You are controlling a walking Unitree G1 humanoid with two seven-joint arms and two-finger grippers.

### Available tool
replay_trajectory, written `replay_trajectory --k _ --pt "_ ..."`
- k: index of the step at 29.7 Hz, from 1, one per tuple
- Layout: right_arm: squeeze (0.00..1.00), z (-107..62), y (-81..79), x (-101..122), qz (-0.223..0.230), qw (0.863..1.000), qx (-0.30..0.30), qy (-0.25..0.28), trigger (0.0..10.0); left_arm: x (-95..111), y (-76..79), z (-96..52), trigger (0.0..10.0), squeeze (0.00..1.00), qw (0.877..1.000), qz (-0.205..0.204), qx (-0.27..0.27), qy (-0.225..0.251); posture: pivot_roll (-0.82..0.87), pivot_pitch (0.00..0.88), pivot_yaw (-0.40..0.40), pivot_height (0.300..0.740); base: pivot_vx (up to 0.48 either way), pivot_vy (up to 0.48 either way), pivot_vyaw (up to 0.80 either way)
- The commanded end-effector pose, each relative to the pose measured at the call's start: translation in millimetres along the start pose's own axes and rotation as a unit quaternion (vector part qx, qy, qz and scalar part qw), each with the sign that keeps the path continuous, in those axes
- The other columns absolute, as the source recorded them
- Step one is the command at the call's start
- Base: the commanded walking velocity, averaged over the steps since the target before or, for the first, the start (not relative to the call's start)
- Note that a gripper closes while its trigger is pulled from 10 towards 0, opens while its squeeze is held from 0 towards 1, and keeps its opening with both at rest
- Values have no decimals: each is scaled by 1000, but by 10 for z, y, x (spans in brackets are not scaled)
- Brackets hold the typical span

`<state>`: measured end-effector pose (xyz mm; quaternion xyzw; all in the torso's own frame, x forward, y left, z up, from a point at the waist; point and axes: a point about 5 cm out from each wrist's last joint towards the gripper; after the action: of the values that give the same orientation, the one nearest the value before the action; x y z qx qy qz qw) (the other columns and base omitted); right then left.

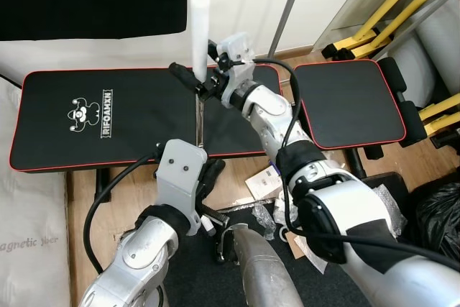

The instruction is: Sweep floor

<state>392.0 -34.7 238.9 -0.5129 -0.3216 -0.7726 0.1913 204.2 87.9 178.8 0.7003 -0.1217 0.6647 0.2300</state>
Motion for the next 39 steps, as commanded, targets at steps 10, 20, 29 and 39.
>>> replay_trajectory --k 10,20,29,39 --pt "1000 -141 -6 -194 9 1000 9 -28 10000 -42 40 -16 10000 0 1000 -9 -11 -12 34 385 -231 740 0 0 0" --pt "1000 -163 -79 -243 11 998 45 -37 10000 -42 39 -14 10000 0 1000 -10 -12 -11 34 385 -231 740 0 0 0" --pt "1000 -210 -41 -296 1 998 39 -57 10000 -40 43 -16 10000 0 1000 -11 -13 -11 34 385 -231 740 0 0 0" --pt "0 -220 -56 -364 -18 995 30 -92 10000 -34 45 -17 10000 0 1000 -13 -12 -10 32 384 -228 740 0 0 0"
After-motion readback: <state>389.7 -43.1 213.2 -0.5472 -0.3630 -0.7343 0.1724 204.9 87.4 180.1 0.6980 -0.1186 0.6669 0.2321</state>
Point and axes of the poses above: a point about 5 cm out from each wrist's last joint towards the gripper, its own z axis pointing out of the wrist towards the gripper, its own x axis along the axis of the wrist's last joint, y = z × x, and after that the axes turned 11 degrees about -z, right-handed
